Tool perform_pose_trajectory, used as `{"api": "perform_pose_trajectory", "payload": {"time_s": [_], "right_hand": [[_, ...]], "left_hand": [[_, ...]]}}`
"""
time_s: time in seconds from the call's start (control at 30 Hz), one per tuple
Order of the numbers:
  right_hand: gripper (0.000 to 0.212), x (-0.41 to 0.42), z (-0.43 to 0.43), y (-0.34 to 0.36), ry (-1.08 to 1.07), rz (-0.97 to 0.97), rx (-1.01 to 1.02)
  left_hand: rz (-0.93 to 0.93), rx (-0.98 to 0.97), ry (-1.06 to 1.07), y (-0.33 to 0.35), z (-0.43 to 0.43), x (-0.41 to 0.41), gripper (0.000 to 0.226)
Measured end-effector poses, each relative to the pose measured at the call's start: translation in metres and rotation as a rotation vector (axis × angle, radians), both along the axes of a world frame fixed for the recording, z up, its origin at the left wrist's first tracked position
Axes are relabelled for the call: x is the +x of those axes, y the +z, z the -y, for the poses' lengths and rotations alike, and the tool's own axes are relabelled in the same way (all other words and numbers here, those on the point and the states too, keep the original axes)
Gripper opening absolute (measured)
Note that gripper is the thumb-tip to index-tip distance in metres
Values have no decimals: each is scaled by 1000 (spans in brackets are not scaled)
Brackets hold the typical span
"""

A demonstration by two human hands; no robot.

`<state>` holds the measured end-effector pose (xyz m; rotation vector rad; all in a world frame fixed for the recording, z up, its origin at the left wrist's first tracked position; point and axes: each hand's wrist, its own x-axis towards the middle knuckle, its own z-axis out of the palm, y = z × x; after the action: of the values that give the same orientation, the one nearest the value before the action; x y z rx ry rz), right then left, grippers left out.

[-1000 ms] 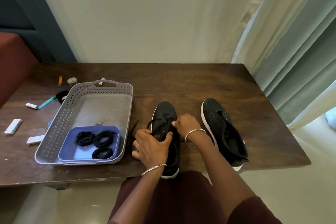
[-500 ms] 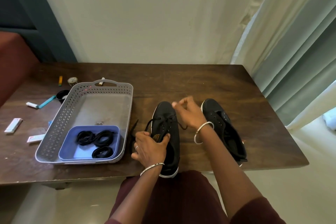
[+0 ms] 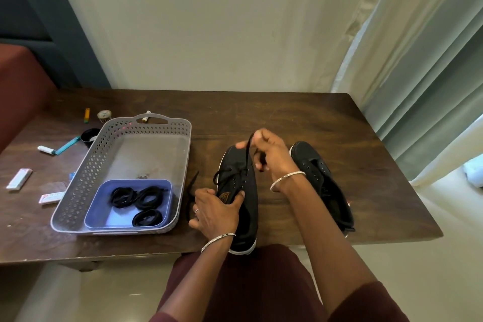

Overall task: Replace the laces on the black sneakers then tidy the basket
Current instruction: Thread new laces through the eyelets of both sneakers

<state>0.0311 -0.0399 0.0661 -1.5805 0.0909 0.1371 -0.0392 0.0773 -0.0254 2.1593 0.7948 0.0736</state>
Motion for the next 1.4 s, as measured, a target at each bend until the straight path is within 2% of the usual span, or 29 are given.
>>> {"api": "perform_pose_trajectory", "payload": {"time_s": [0.03,0.1,0.17,0.23,0.33,0.4,0.5,0.6,0.67,0.73,0.87,0.97,1.07,1.13,1.23,1.33,1.4], "right_hand": [[30,0,1,12,-22,18,142],[28,0,4,24,-77,50,163],[28,2,6,17,-111,53,-26],[33,4,6,0,-118,-2,-303],[42,1,6,-33,46,-120,-785],[43,-4,3,-48,153,-172,-985],[39,-7,-2,-60,198,-213,-1099],[33,-7,-4,-61,240,-231,-1097],[31,-5,-4,-60,269,-231,-1063],[28,-3,-4,-56,254,-225,-908],[30,3,-1,-21,60,-230,-240],[26,2,8,7,21,-189,91],[25,-4,15,9,40,-220,159],[25,-5,15,-6,-9,-250,4],[25,-1,18,-36,-75,-165,-514],[33,-2,19,-56,98,-201,-946],[33,-3,18,-61,206,-250,-1039]], "left_hand": [[-3,-2,1,0,0,0,73],[-12,-2,0,1,0,0,73],[-15,-5,0,1,0,0,73],[-10,-4,1,1,0,0,72],[16,22,-22,3,0,-1,69],[45,42,-66,3,0,-2,62],[113,82,-160,2,-1,-2,48],[167,119,-258,3,-3,-2,32],[167,132,-300,4,-4,-2,27],[141,147,-311,6,-5,-2,28],[129,166,-314,7,-5,-2,28],[125,144,-306,5,-5,-2,27],[130,126,-293,3,-5,-1,27],[124,120,-289,2,-5,-1,27],[108,129,-292,0,-5,0,27],[110,115,-281,-2,-6,1,27],[106,113,-273,-3,-5,1,27]]}}
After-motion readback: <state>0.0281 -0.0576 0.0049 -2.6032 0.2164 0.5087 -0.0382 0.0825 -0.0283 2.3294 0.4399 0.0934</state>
